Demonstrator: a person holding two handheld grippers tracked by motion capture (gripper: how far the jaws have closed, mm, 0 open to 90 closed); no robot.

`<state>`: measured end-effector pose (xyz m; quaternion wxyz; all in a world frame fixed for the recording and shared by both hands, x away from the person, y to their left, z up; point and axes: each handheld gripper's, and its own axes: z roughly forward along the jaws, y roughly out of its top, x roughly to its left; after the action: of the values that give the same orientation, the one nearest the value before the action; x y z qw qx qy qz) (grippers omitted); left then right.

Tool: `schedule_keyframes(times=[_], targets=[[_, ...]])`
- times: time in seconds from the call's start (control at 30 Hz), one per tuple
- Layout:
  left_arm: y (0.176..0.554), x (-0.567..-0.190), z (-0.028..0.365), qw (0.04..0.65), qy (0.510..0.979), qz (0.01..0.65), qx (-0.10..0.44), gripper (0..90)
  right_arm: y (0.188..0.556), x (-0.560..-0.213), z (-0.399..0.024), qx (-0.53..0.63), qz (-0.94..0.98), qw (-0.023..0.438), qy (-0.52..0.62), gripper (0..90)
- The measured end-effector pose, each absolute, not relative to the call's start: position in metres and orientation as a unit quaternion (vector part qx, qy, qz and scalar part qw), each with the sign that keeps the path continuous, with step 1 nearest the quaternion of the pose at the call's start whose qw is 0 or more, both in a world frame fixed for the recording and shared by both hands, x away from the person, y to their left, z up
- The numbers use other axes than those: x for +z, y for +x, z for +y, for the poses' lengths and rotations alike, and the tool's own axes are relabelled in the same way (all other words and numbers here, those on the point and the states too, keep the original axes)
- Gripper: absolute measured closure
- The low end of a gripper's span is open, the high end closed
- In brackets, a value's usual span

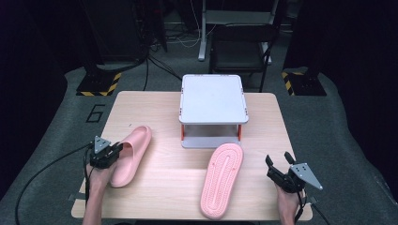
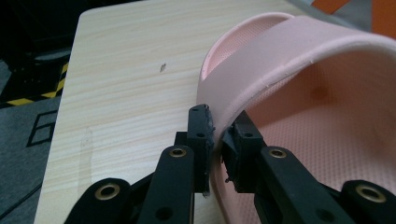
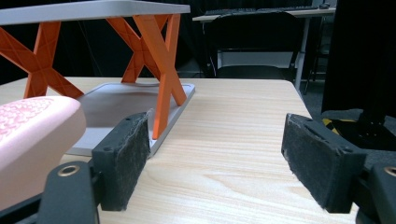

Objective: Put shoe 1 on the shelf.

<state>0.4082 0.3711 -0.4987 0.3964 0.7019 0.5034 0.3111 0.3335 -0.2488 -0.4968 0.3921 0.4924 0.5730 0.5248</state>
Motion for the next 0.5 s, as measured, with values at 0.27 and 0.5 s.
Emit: schedule_keyframes(times=[0.27,0.5], targets=[[0.392,-0.488,0.352,0.395,0.721,0.471,0.320,81.0,0.336,-0.487,-0.243,0.531,0.583,0.387,0.478,23.3],[0.383,-0.478,0.319,0.417,0.732,0.436,0.316,80.8,0.354,-0.455,-0.228,0.548,0.605,0.366,0.448,23.9]])
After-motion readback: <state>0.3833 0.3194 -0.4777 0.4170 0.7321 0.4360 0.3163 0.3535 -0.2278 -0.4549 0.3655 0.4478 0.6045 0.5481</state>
